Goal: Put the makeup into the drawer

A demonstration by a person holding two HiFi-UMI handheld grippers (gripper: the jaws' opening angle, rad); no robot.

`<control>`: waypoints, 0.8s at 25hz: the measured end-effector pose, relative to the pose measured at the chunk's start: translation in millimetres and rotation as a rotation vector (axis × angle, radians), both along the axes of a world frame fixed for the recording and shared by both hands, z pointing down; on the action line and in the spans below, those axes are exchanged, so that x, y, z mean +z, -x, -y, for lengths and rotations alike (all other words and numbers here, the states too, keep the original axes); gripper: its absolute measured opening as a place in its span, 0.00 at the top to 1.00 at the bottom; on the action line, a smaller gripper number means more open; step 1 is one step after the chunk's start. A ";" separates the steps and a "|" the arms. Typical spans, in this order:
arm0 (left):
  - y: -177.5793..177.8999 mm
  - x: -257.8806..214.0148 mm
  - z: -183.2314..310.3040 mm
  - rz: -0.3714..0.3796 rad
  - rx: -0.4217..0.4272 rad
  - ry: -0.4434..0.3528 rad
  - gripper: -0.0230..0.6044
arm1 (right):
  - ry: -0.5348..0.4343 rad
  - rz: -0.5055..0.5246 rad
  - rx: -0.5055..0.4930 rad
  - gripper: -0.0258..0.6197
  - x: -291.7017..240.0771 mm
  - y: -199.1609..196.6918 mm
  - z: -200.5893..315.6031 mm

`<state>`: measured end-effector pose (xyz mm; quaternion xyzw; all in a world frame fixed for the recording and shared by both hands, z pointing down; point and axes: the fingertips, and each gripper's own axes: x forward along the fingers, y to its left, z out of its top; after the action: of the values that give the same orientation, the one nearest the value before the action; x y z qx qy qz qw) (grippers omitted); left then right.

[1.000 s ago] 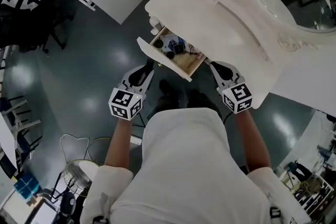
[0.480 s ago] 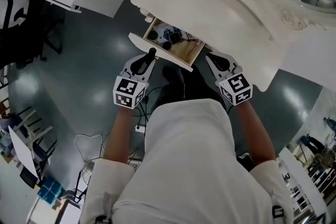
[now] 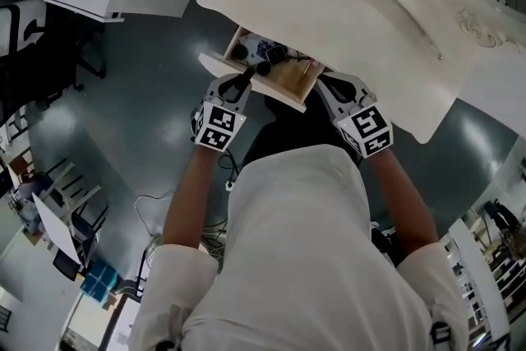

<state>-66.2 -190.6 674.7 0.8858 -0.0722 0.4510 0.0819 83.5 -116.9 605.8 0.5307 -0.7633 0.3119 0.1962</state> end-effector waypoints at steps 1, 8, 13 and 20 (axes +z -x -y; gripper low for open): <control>-2.5 7.4 0.3 0.021 0.019 0.003 0.80 | 0.006 0.009 0.000 0.91 3.7 -0.6 1.9; -14.7 61.0 10.5 0.166 0.137 -0.012 0.80 | 0.028 0.016 -0.037 0.91 20.1 -1.0 12.7; -10.0 101.2 26.6 0.301 0.187 -0.029 0.80 | 0.039 0.056 -0.050 0.91 25.7 5.8 25.4; -11.1 139.0 29.4 0.476 0.342 -0.129 0.80 | 0.005 0.023 -0.094 0.91 13.3 1.6 34.3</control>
<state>-55.1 -220.0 813.7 0.7579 0.0325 0.6477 -0.0712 81.9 -151.3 619.2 0.4900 -0.7888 0.3104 0.2030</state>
